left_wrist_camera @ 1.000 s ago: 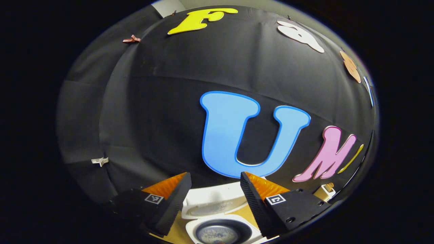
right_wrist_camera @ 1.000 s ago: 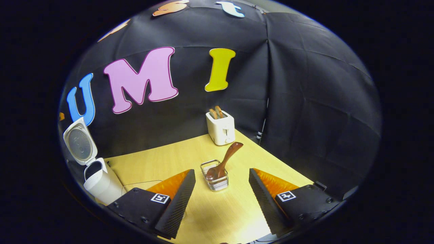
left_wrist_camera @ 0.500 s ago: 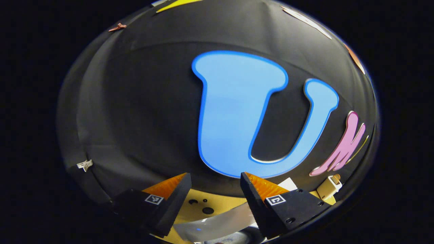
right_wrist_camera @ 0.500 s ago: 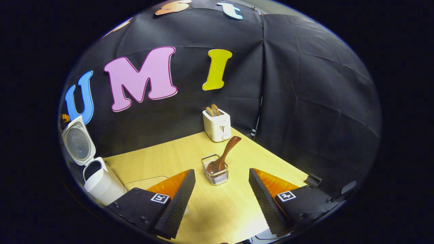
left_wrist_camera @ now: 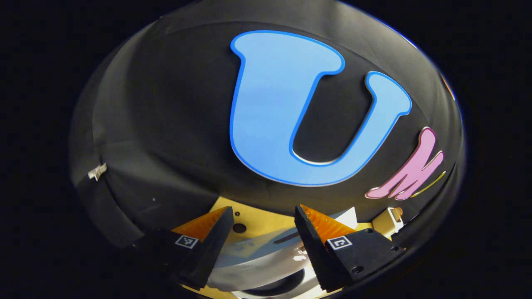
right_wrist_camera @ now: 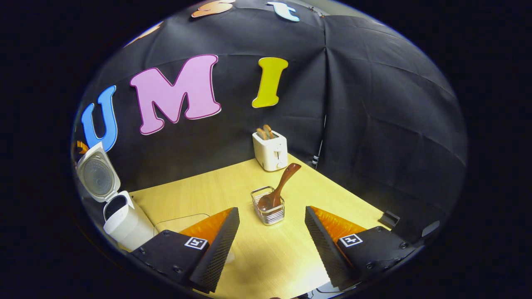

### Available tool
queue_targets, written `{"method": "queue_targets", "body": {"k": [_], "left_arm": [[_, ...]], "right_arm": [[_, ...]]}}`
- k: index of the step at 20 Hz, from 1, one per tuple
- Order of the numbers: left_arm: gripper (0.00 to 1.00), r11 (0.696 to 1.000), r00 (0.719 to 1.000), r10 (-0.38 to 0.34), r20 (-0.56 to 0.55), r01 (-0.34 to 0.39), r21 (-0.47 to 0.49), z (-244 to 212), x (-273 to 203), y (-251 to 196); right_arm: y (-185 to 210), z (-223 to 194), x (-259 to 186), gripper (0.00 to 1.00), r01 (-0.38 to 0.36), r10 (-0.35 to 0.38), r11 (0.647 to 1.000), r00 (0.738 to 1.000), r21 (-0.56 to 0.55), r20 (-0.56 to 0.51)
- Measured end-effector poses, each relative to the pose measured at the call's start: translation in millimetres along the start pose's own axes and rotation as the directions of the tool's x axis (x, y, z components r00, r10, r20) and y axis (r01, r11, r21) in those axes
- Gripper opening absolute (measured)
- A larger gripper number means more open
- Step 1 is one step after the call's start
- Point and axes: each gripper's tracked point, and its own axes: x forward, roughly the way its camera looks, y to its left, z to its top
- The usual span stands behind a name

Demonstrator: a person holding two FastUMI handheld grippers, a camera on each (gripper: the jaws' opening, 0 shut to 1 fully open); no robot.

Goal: Close the left gripper, press the button to open the rice cooker; take a wooden spoon from the chopstick holder with the right hand, scoop a spoonful of rice and pour it into the rice cooker, then put the wooden spoon back into the chopstick holder.

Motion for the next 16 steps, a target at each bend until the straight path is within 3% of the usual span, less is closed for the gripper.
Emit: {"method": "queue_targets", "body": {"k": [6,12,16], "left_arm": [[0.97,0.999,0.996,0.001,-0.088,-0.005,-0.045,-79.8,-31.4,-22.0],[0.97,0.989,0.984,0.133,-0.120,-0.124,0.084,-156.1,-36.4,-29.9],[0.97,0.973,0.968,0.210,-0.136,-0.194,0.122,-186.6,-30.3,-34.4]], "right_arm": [[13.1,-9.0,13.1,0.98,-0.115,0.113,0.993,0.993,-0.042,-0.032],[15.1,-18.5,27.3,0.99,-0.217,0.211,0.973,0.975,-0.081,-0.074],[8.6,-27.5,32.0,0.98,-0.259,0.249,0.961,0.963,-0.097,-0.104]]}}
